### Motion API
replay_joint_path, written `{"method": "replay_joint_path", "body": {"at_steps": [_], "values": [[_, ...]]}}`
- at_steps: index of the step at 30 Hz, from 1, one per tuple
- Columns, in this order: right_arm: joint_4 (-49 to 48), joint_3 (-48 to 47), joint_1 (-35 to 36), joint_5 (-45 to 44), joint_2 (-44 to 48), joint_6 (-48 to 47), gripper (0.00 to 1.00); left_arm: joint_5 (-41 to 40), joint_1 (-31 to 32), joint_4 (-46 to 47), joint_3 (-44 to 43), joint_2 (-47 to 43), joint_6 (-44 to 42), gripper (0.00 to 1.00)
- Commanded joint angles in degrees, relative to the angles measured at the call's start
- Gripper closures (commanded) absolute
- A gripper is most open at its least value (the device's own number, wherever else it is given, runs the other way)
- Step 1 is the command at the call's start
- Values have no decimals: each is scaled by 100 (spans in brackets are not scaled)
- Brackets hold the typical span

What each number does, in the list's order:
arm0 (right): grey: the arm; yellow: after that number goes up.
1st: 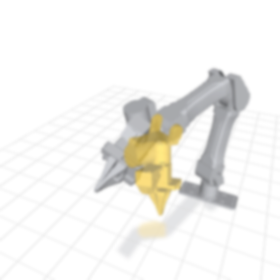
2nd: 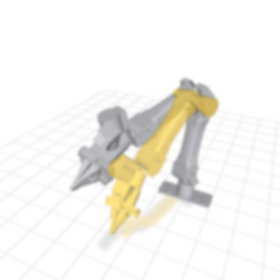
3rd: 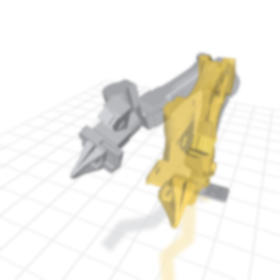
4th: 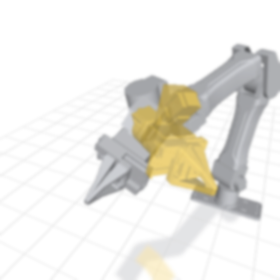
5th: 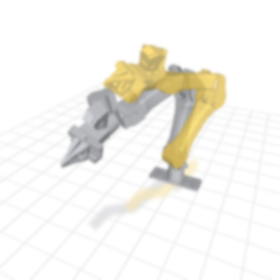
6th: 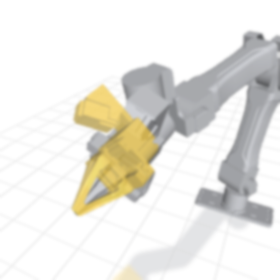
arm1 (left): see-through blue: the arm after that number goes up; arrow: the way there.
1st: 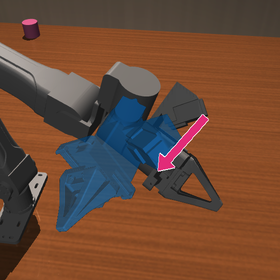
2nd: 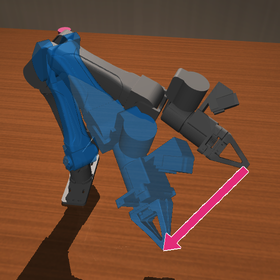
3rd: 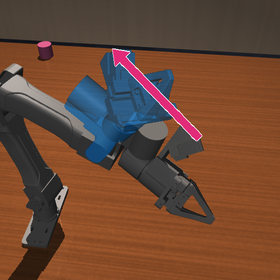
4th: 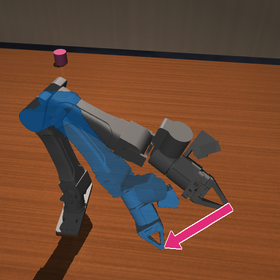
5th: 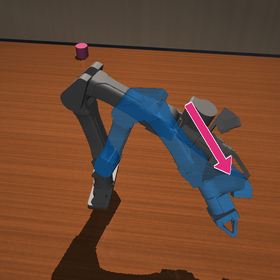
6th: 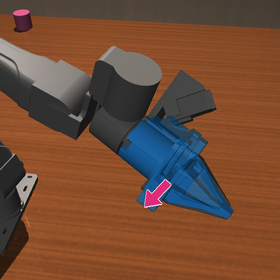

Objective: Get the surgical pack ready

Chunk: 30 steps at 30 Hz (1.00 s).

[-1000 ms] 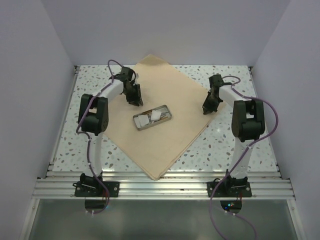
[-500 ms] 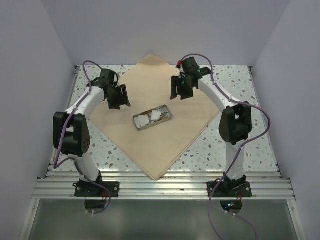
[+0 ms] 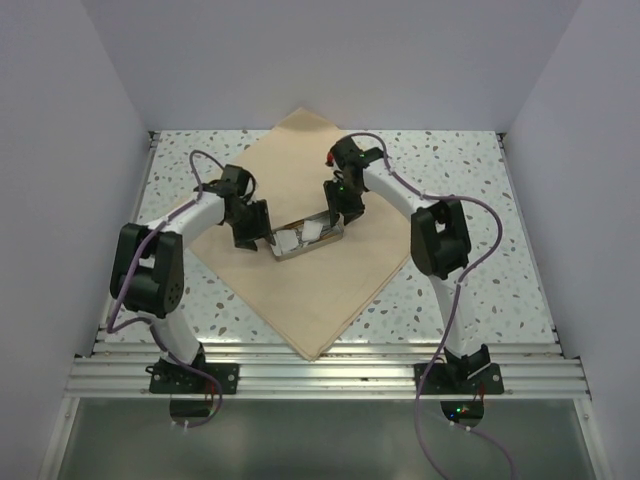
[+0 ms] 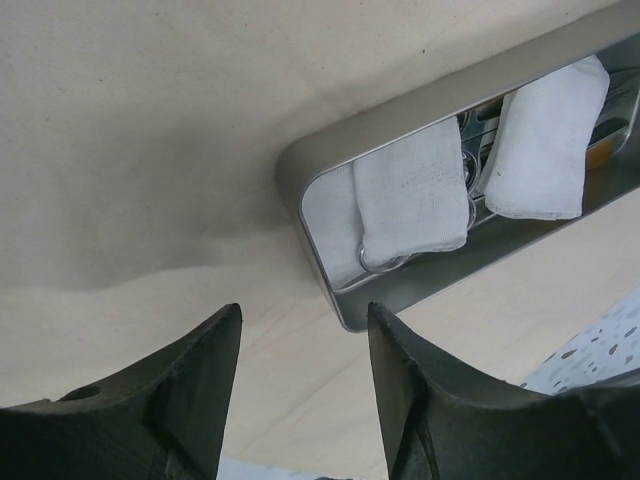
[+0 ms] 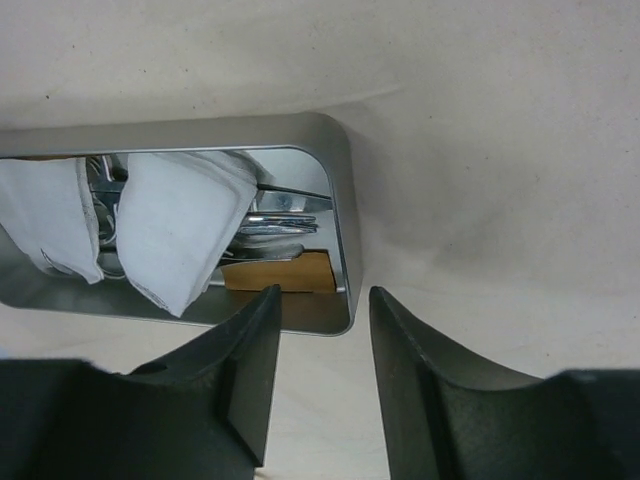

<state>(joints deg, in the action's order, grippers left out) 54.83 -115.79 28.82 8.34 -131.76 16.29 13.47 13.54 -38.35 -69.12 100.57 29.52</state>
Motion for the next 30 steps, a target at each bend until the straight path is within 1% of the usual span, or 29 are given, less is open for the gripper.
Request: {"method": "replay_joint_path", "body": {"at_steps": [1,4,5,7,9,10,13,15,17,18,20,24,27,30], "values": [[160,-49,80,-183,46,67,58,120,87,258,-207,278,81,43],[212,-5,98,-26,-51,119,65,129,96,179,-356,550,-60,46],[221,3,89,53,-68,137,70,94,96,135,-478,681,-104,48],[195,73,98,98,-34,251,74,41,96,82,-645,788,-244,52],[99,196,98,168,28,391,79,-125,96,-102,-997,963,-393,55],[90,223,98,212,54,444,84,-169,96,-216,-1111,1016,-438,57],[107,285,89,282,72,629,91,-336,70,-479,-1629,1297,-622,61],[186,302,98,300,72,743,93,-424,61,-568,-1964,1482,-719,65],[221,328,98,291,89,822,95,-521,44,-691,-2244,1614,-789,67],[221,337,98,291,90,840,96,-530,43,-709,-2298,1649,-807,70],[256,259,89,344,28,875,97,-539,26,-736,-2386,1719,-851,72],[476,4,98,230,-121,902,97,-407,-9,-692,-2317,1843,-878,73],[555,-128,89,159,-209,911,97,-354,-36,-473,-2150,1843,-860,73],[625,-225,98,203,-271,919,98,-381,-71,-428,-2176,1895,-851,75]]}}
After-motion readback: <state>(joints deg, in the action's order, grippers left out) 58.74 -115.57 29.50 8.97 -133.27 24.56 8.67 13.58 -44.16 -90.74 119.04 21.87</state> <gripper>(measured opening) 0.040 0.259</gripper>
